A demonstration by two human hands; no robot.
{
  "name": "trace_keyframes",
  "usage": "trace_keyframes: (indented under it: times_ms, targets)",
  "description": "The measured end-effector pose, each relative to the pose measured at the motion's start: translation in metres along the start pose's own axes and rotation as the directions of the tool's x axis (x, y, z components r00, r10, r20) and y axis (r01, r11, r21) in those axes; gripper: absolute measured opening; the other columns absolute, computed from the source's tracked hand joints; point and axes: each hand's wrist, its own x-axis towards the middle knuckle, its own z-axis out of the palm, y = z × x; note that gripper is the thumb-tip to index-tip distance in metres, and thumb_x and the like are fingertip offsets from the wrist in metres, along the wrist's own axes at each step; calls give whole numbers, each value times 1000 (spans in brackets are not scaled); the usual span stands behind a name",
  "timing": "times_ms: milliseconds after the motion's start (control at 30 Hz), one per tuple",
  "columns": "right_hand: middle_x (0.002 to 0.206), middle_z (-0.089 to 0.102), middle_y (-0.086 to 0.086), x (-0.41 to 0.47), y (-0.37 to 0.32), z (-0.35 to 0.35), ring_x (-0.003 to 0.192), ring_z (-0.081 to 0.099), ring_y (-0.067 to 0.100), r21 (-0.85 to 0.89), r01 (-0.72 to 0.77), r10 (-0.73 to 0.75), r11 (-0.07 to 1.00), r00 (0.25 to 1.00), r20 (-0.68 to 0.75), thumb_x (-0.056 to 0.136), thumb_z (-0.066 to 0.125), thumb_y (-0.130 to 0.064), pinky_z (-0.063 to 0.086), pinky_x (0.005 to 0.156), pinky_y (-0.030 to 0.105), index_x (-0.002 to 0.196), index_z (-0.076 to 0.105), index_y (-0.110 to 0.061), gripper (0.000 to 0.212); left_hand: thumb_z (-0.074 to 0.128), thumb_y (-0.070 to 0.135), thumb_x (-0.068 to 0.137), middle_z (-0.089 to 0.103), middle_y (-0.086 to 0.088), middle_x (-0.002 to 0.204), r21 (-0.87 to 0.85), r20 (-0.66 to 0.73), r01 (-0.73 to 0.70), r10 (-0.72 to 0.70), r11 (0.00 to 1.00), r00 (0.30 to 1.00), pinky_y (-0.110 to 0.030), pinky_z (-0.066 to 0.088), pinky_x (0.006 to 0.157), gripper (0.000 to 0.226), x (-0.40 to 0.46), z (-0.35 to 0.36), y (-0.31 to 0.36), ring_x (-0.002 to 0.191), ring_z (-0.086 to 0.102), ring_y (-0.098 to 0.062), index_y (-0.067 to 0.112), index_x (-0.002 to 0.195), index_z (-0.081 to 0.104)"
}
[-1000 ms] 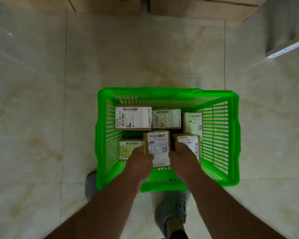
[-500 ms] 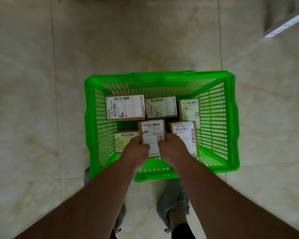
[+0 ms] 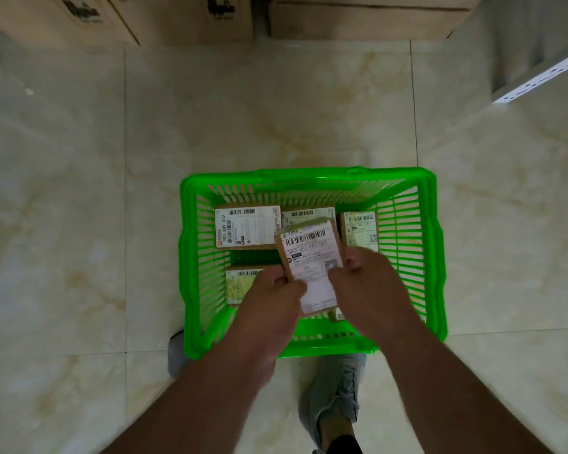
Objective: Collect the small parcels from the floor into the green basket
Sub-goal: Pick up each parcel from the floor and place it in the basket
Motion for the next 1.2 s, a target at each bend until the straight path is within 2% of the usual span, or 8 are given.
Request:
trace_keyframes:
  times_ms: [100, 233, 367, 600, 867, 1000, 1100, 1200]
  targets:
    - [103, 69, 3, 15, -21, -27, 84, 61, 18, -180, 131, -151, 975, 983, -107, 85, 56, -30, 50, 68, 26, 111, 71, -19, 32, 53, 6, 98, 76, 4, 109, -280, 77, 85, -66, 956, 995, -27, 51, 80, 24, 4, 20, 10, 93, 70, -11, 20, 109, 70]
    - [120, 64, 15, 51, -33, -41, 112, 58, 35, -447, 195, -252, 873, 965, -71, 86, 57, -27, 47, 91, 37, 121, 65, -12, 39, 52, 3, 99, 71, -8, 127, -566, 179, 240, -166, 789, 970, -45, 48, 109, 35, 24, 47, 17, 121, 64, -25, 20, 128, 64]
    - [109, 62, 14, 79, -36, -33, 105, 56, 37, -594, 237, -256, 768, 965, 55, 82, 50, -32, 50, 87, 41, 106, 63, -14, 33, 51, -2, 96, 70, -15, 131, -663, 228, 292, -186, 690, 956, -48, 44, 113, 43, 49, 56, 17, 128, 62, -30, 18, 133, 62]
    - [116, 61, 11, 107, -33, -5, 112, 57, 34, -643, 288, -237, 710, 957, 167, 83, 56, -32, 51, 87, 42, 115, 61, -15, 37, 51, -6, 95, 68, -22, 132, -714, 202, 310, -239, 627, 950, -48, 45, 113, 34, 88, 47, 4, 127, 62, -33, 12, 121, 65]
    - [118, 61, 11, 130, -19, 23, 111, 59, 31, -484, 315, -219, 816, 945, 244, 86, 57, -21, 50, 87, 34, 122, 61, -12, 37, 48, -15, 90, 70, -20, 129, -778, 164, 266, -225, 569, 960, -47, 48, 111, 52, 112, 45, -10, 127, 64, -33, 13, 131, 63]
    - [141, 56, 11, 114, -12, 21, 128, 55, 27, -282, 269, -208, 921, 951, 228, 93, 54, -12, 44, 96, 26, 143, 52, -15, 51, 49, -15, 92, 73, -16, 124, -803, 155, 252, -219, 540, 963, -47, 50, 109, 47, 111, 45, -19, 122, 67, -30, 14, 125, 66]
    - [147, 54, 6, 91, 6, 10, 132, 52, 23, -151, 180, -169, 972, 982, 81, 95, 53, -10, 38, 100, 21, 145, 51, -18, 51, 49, -12, 93, 73, -14, 111, -735, 142, 277, -259, 619, 955, -41, 54, 102, 34, 102, 46, -30, 105, 66, -26, 5, 117, 67]
    - [147, 56, 4, 65, 41, 4, 130, 55, 23, -72, -7, 3, 997, 998, -58, 96, 55, -17, 36, 104, 23, 143, 55, -19, 46, 47, -7, 95, 63, -10, 91, -554, 121, 310, -294, 772, 948, -36, 54, 92, 19, 93, 43, -45, 83, 61, -19, 5, 91, 61]
